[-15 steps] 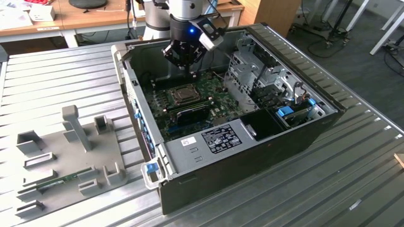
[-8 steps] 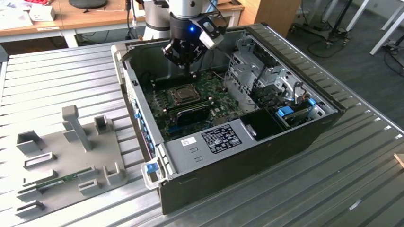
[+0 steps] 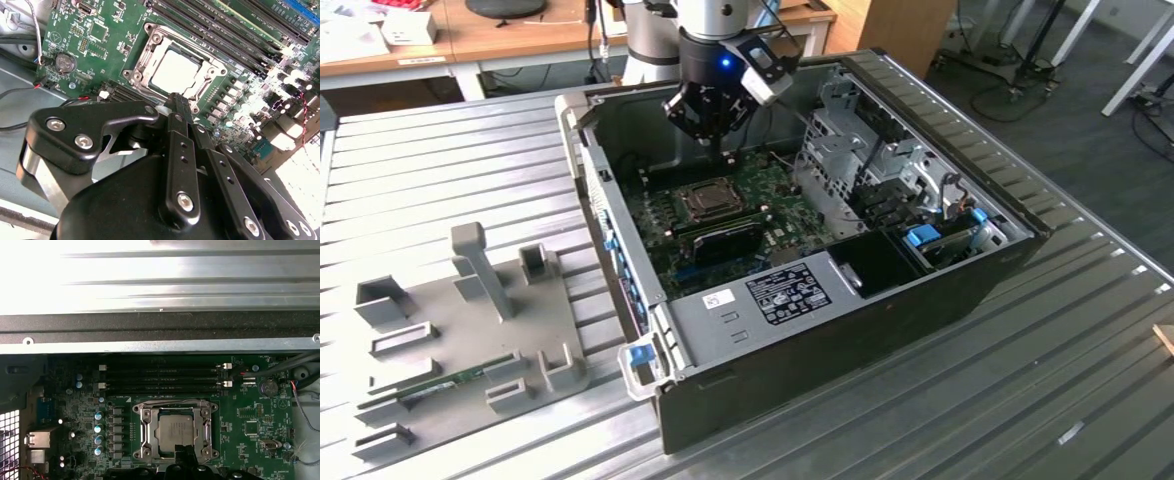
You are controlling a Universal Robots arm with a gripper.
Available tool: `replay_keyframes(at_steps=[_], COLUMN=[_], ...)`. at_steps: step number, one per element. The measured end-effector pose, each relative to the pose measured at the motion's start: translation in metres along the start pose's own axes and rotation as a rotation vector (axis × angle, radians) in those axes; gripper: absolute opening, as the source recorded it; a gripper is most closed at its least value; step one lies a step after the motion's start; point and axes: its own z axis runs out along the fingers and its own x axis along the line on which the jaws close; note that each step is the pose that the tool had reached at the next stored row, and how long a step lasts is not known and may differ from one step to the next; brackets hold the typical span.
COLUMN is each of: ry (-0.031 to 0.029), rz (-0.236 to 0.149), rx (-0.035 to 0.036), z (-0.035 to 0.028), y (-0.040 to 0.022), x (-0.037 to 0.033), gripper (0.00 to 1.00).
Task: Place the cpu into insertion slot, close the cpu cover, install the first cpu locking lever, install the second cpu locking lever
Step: 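Install the second cpu locking lever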
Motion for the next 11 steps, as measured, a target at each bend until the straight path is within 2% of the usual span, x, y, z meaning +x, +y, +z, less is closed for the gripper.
replay_keyframes(at_steps=[2,11], ry=[0.0,0.0027], rz=[0.0,0.0], rx=[0.0,0.0001], z=[0.006,0.006], y=[-0.0001,-0.0001], x=[0.0004,0.0004], gripper=[0.1,0.1])
